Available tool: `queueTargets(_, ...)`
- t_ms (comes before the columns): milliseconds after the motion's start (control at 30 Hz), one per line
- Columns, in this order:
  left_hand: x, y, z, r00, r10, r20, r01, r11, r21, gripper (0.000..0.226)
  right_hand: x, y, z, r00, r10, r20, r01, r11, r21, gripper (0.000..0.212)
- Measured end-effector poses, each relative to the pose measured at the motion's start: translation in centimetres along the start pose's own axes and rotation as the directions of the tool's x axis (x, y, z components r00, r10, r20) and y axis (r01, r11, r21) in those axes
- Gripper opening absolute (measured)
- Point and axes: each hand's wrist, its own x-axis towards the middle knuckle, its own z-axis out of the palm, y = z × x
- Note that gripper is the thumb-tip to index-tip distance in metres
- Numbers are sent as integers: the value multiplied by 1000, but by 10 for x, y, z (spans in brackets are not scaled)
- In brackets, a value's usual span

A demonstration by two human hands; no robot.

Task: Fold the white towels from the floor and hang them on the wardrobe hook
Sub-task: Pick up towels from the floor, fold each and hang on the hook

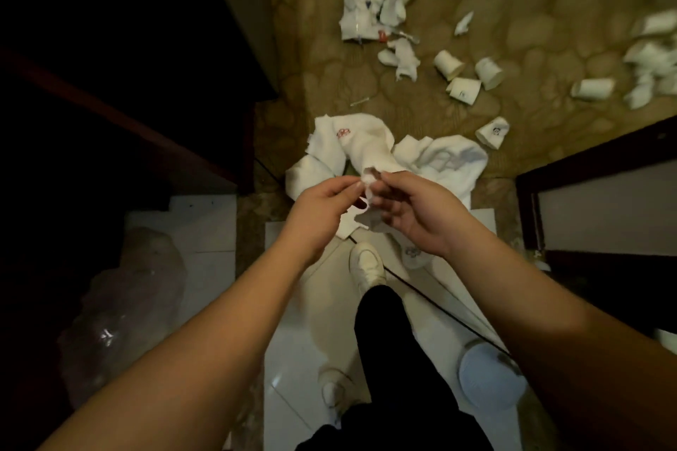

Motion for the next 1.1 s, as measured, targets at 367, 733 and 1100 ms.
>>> queueTargets(367,-191,85,10,974,178,-138,-164,981,107,30,-194,-26,97,982,-190,-20,183,964,-196,34)
queueTargets(733,-371,118,-6,887,358,-291,-251,904,346,10,-375,-16,135,971,-216,102,233,948,-215,10)
queueTargets(1100,-600,87,2,878,324,-352,-183,907,378,25,-504,85,112,826,-382,414,555,431,-711,23)
